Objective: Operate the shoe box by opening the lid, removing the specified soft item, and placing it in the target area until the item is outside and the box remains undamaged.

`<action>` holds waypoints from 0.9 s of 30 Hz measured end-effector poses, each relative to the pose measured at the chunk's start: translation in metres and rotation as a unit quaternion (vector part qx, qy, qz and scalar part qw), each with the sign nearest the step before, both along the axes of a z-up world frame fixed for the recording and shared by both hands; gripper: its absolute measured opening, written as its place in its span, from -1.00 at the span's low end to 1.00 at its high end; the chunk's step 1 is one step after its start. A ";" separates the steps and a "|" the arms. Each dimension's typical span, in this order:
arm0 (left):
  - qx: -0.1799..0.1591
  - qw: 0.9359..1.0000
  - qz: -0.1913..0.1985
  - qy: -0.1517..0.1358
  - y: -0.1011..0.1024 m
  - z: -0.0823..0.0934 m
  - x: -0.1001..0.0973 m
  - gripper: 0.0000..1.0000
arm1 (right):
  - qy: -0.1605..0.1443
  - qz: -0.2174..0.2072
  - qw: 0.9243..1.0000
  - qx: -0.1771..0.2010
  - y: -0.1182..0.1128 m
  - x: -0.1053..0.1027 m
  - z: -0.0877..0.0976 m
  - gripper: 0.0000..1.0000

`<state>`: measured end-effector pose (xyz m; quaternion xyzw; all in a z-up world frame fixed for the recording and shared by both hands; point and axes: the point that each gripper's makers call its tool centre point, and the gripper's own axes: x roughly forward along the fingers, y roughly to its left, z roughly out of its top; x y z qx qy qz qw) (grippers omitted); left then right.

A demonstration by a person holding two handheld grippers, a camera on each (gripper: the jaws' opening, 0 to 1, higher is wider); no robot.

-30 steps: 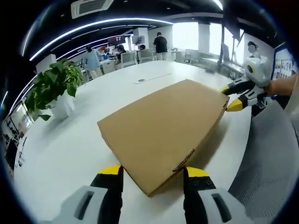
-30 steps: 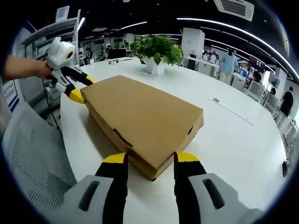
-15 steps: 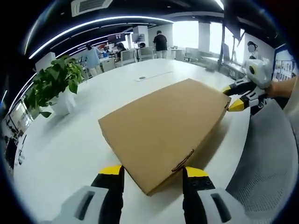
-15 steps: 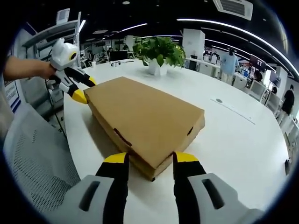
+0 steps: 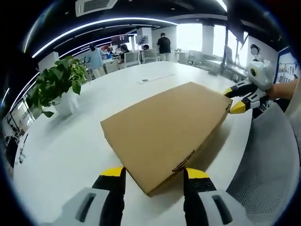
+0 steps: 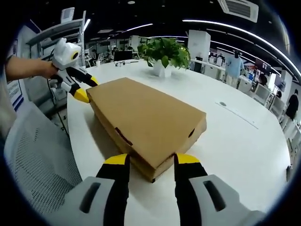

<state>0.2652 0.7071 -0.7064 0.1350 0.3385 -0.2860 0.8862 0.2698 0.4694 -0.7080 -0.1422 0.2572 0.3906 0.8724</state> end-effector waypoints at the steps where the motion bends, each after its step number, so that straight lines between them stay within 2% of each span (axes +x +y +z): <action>1: -0.002 1.000 0.002 -0.001 0.000 0.001 -0.001 -0.01 | 0.000 -0.002 1.000 0.003 0.000 0.000 0.001 -0.33; 13: -0.029 0.999 0.026 -0.002 -0.002 0.011 -0.005 0.02 | -0.006 0.004 1.000 0.012 0.000 -0.004 0.014 -0.29; 16: -0.037 0.999 0.032 -0.007 -0.005 0.019 -0.007 0.02 | -0.011 0.005 1.000 0.015 0.000 -0.005 0.019 -0.28; 27: -0.044 0.998 0.045 -0.013 -0.008 0.034 -0.012 0.00 | -0.024 0.011 0.999 0.018 0.002 -0.006 0.035 -0.23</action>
